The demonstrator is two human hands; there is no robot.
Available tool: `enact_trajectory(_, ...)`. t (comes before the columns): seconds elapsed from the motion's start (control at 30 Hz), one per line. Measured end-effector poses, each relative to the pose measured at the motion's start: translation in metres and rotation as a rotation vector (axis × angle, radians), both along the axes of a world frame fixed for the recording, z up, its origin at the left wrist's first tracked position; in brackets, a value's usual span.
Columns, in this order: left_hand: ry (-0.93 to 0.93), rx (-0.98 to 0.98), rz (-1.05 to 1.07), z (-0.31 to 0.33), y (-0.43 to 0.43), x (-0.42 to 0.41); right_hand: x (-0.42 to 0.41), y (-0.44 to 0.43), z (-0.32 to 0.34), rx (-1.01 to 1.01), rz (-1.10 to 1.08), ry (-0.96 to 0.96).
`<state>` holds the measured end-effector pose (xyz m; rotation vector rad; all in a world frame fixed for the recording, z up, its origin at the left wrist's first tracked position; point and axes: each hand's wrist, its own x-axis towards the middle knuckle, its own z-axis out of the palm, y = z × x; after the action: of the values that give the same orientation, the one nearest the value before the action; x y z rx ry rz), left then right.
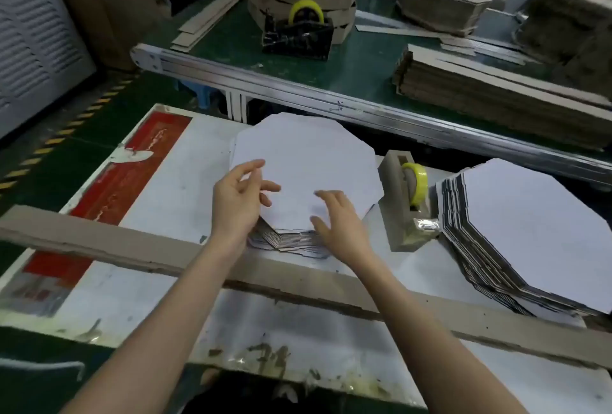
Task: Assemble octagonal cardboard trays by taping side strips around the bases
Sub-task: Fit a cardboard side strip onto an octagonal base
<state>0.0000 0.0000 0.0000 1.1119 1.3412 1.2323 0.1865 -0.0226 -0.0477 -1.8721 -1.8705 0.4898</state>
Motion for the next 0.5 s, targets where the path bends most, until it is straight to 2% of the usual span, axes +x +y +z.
enact_trajectory(0.1, 0.115, -0.003, 0.04, 0.008, 0.01, -0.025, -0.017, 0.036, -0.011, -0.221, 0.2, -0.308)
enact_trajectory(0.23, 0.148, 0.011, -0.002, 0.02, 0.015, -0.061, -0.03, 0.051, -0.031, -0.42, 0.264, -0.487)
enact_trajectory(0.4, 0.149, 0.059, 0.051, 0.032, 0.025, -0.108, -0.041, 0.052, -0.038, -0.304, 0.243, -0.646)
enact_trajectory(0.5, 0.149, 0.075, 0.07, 0.037, 0.034, -0.127, -0.046, 0.048, -0.032, -0.342, 0.242, -0.659)
